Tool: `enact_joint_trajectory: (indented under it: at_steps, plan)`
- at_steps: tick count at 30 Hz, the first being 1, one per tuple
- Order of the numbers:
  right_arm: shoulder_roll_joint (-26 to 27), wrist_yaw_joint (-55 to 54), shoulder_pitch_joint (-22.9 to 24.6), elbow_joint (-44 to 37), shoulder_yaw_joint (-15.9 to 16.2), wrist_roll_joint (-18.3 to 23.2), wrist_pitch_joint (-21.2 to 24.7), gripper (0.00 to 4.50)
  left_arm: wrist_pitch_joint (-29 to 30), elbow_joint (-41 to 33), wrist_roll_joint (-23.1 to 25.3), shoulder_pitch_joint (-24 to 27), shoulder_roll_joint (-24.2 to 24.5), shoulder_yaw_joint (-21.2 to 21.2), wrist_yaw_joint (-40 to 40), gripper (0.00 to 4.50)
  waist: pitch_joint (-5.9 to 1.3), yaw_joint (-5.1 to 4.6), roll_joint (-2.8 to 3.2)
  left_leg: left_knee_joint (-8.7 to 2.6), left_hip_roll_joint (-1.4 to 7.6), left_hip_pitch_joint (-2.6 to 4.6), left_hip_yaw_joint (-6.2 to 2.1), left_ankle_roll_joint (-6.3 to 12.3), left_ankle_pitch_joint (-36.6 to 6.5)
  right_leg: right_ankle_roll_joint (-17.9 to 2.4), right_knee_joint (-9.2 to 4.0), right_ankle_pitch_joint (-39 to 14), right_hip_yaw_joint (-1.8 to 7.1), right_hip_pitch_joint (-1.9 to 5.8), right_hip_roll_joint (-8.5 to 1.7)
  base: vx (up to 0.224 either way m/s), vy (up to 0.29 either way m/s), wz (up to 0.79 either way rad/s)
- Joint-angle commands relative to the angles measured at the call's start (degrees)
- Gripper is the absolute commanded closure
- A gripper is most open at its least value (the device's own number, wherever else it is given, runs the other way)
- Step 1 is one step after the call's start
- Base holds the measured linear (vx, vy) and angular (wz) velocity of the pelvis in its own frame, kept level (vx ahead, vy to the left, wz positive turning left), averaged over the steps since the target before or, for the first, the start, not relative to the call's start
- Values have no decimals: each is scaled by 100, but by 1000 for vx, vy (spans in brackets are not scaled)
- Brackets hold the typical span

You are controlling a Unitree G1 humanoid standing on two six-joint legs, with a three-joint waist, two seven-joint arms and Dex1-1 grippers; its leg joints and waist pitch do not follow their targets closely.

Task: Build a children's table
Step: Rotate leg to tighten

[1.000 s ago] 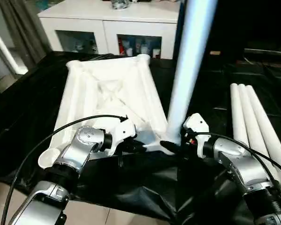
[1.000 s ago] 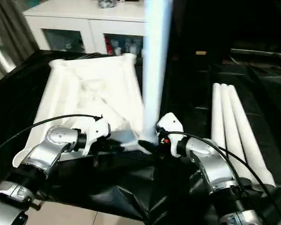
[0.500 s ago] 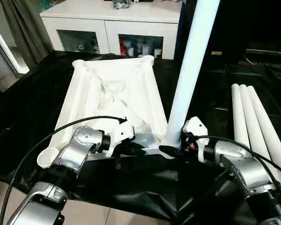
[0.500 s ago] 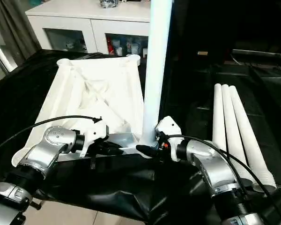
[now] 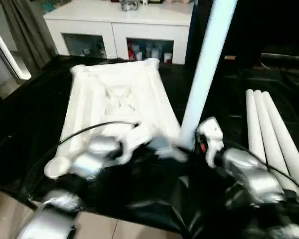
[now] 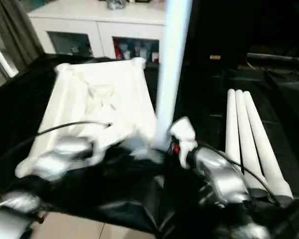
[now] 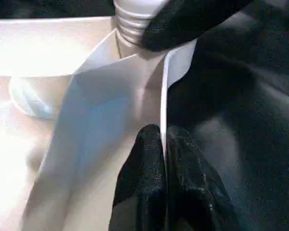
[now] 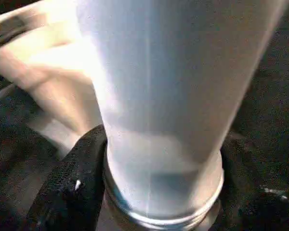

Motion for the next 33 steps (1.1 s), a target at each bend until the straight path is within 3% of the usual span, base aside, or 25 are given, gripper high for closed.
enact_joint_trajectory:
  at_steps: [1,4,5,11,12,15,18,21,24,27,29,32,33]
  plan:
    - [287,-853,-33,496,-134,-42,115,178,286,326,-51,-64,-229,367,1115,450,-236,6,-131,-415,215,26,-82,159,-1162,-1004,-565,-1972,295,227,-370,0,0,0]
    - [831,-1967,-384,1015,-558,77,17,178,388,423,-82,-299,-717,380,1568,450,-244,-18,-150,-421,193,2,-81,193,-1132,-938,-573,-1952,311,228,-375,0,0,0]
    - [921,-2087,-456,1105,-563,61,-44,178,381,419,-81,-335,-823,338,1572,450,-254,-1,-141,-413,208,25,-79,211,-1071,-960,-576,-1809,320,214,-380,0,0,0]
    - [1125,-2308,-635,1402,-482,-228,-371,178,131,579,96,-404,-959,175,1616,450,-283,15,-144,-380,195,-31,-68,440,-751,-1079,-508,-1137,304,255,-363,0,0,0]
    - [1147,-2301,-636,1416,-505,-217,-410,143,122,593,96,-398,-948,176,1629,450,-278,13,-144,-384,196,-28,-68,453,-746,-1091,-504,-1112,304,253,-360,0,0,0]
    - [1208,-2222,-643,1453,-635,-68,-533,106,76,605,77,-377,-892,179,1610,450,-262,16,-150,-392,199,-22,-63,484,-877,-1101,-526,-1284,303,250,-370,0,0,0]
    - [1080,-2181,-641,1397,-528,-199,-710,89,-94,610,67,-369,-816,178,1524,450,-259,12,-150,-401,197,-33,-71,461,-943,-1026,-544,-1480,302,256,-372,0,0,0]
    - [878,-2133,-515,1013,-479,-307,-772,76,-239,572,25,-356,-786,207,1432,450,-270,29,-159,-392,207,-24,-62,477,-846,-1025,-531,-1326,308,249,-366,0,0,0]
    - [662,-1671,-183,216,-559,-94,-627,76,-454,510,-152,-358,-832,345,1334,450,-282,60,-169,-374,212,-43,-63,597,-689,-1001,-503,-1058,310,267,-365,0,0,0]
    - [268,-1159,215,-586,-463,-20,-410,65,-374,291,-437,-338,-879,550,1189,393,-293,99,-177,-355,211,-68,-62,726,-568,-1100,-469,-730,304,288,-364,0,0,0]
    - [54,-916,428,-1002,-488,153,-251,65,-349,170,-587,-344,-871,694,1182,381,-341,141,-165,-329,262,-31,-76,778,-374,-1260,-374,-48,320,280,-357,0,0,0]
    - [-214,-557,692,-1535,-501,381,-100,65,-494,-83,-709,-336,-712,923,1304,351,-356,145,-201,-270,247,-77,-76,1028,-29,-1456,-288,779,310,282,-357,0,0,0]
    - [-312,-382,792,-1714,-482,463,-57,65,-478,-221,-733,-337,-573,1067,1450,343,-370,143,-173,-242,233,-91,-78,1131,83,-1508,-256,984,304,288,-354,0,0,0]
